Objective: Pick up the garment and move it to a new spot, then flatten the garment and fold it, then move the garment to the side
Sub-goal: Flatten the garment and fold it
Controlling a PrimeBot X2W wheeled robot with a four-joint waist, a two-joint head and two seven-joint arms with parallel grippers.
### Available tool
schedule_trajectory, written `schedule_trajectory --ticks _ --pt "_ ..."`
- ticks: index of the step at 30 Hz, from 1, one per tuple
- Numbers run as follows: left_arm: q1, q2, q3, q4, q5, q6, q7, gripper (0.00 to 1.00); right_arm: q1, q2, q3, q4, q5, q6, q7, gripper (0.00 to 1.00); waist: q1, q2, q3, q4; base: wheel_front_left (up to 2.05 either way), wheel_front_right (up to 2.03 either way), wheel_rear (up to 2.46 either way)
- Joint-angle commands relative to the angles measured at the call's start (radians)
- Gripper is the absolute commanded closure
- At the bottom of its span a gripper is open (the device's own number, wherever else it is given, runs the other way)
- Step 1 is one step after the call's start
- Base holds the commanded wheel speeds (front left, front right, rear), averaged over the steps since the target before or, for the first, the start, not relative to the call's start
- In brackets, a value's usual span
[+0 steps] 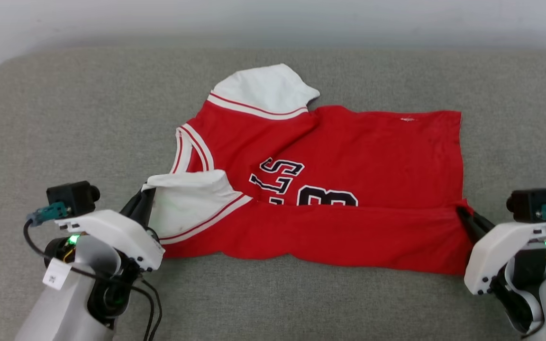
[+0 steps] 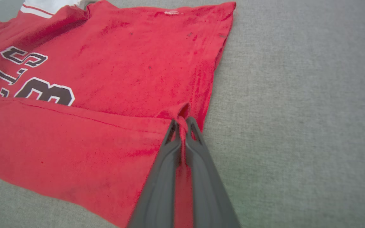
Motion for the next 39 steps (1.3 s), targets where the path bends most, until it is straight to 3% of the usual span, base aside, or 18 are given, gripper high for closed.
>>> schedule_trajectory --ticks 1,6,7,9,10,11,12,13,14,15,16,18,23,29,33,39 --pt "-0.036 -0.01 -0.004 0.034 -0.003 -0.015 -0.006 1.0 -0.035 -0.009 0.011 0.031 -0.001 -0.001 -0.014 1.0 -0.0002 -0.0001 0.037 -0.007 0.0 0.0 0.0" --pt "-0.09 -0.036 -0.028 0.154 -0.01 -0.055 0.009 1.0 -0.094 -0.014 0.047 0.133 0.009 -0.001 -0.052 1.0 -0.0002 -0.0001 0.058 -0.007 0.0 0.0 0.0" --pt "-0.114 -0.046 -0.038 0.211 -0.018 -0.073 0.022 1.0 -0.111 -0.016 0.069 0.182 0.017 -0.001 -0.069 0.89 -0.0002 -0.0001 0.062 -0.006 0.0 0.0 0.0" --pt "-0.13 -0.055 -0.046 0.26 -0.028 -0.089 0.03 1.0 -0.127 -0.017 0.092 0.223 0.023 -0.001 -0.091 0.54 -0.0002 -0.0001 0.062 -0.006 0.0 0.0 0.0" --pt "-0.135 -0.06 -0.051 0.282 -0.031 -0.096 0.035 1.0 -0.131 -0.013 0.1 0.243 0.032 -0.001 -0.1 0.11 -0.0002 -0.0001 0.06 -0.006 0.0 0.0 0.0" --pt "-0.139 -0.066 -0.057 0.301 -0.036 -0.104 0.04 0.96 -0.135 -0.016 0.112 0.257 0.033 -0.001 -0.113 0.0 -0.0002 -0.0001 0.057 -0.007 0.0 0.0 0.0" --pt "-0.139 -0.066 -0.057 0.301 -0.036 -0.104 0.04 0.96 -0.135 -0.016 0.112 0.257 0.033 -0.001 -0.113 0.0 -0.0002 -0.0001 0.057 -0.007 0.0 0.0 0.0" --pt "-0.144 -0.067 -0.059 0.318 -0.038 -0.108 0.04 0.67 -0.14 -0.017 0.122 0.264 0.039 -0.001 -0.133 0.0 -0.0002 -0.0001 0.054 -0.008 0.0 0.0 0.0" --pt "-0.15 -0.068 -0.059 0.331 -0.043 -0.112 0.035 0.47 -0.143 -0.015 0.129 0.273 0.048 -0.001 -0.152 0.0 -0.0002 -0.0001 0.05 -0.009 0.0 0.0 0.0" --pt "-0.152 -0.069 -0.06 0.345 -0.045 -0.117 0.03 0.09 -0.145 -0.019 0.138 0.278 0.05 -0.001 -0.179 0.0 -0.0002 -0.0001 0.044 -0.01 0.0 0.0 0.0" --pt "-0.154 -0.067 -0.059 0.355 -0.045 -0.119 0.019 0.0 -0.149 -0.019 0.137 0.276 0.056 -0.001 -0.216 0.0 -0.0002 -0.0001 0.038 -0.012 0.0 0.0 0.0" --pt "-0.16 -0.056 -0.048 0.374 -0.041 -0.123 -0.024 0.0 -0.149 -0.002 0.127 0.273 0.051 -0.001 -0.333 0.0 -0.0002 -0.0001 0.02 -0.021 0.0 0.0 0.0" --pt "-0.15 -0.032 -0.039 0.378 -0.014 -0.108 -0.087 0.0 -0.116 0.02 0.095 0.249 0.005 -0.001 -0.493 0.0 -0.0002 -0.0001 -0.023 -0.033 0.0 0.0 0.0" --pt "-0.13 0.019 -0.041 0.339 0.003 -0.081 -0.064 0.0 -0.061 0.06 0.048 0.188 -0.048 -0.001 -0.539 0.0 -0.0002 -0.0001 -0.066 -0.042 0.0 0.0 0.0" --pt "-0.109 0.076 -0.049 0.267 -0.011 -0.067 0.044 0.0 0.0 0.09 0.014 0.113 -0.076 -0.001 -0.519 0.0 -0.0002 -0.0001 -0.09 -0.047 0.0 0.0 0.0" --pt "-0.083 0.18 -0.073 0.128 -0.073 -0.059 0.327 0.0 0.066 0.124 -0.013 0.012 -0.095 -0.001 -0.474 0.0 -0.0002 -0.0001 -0.098 -0.058 0.0 0.0 0.0"
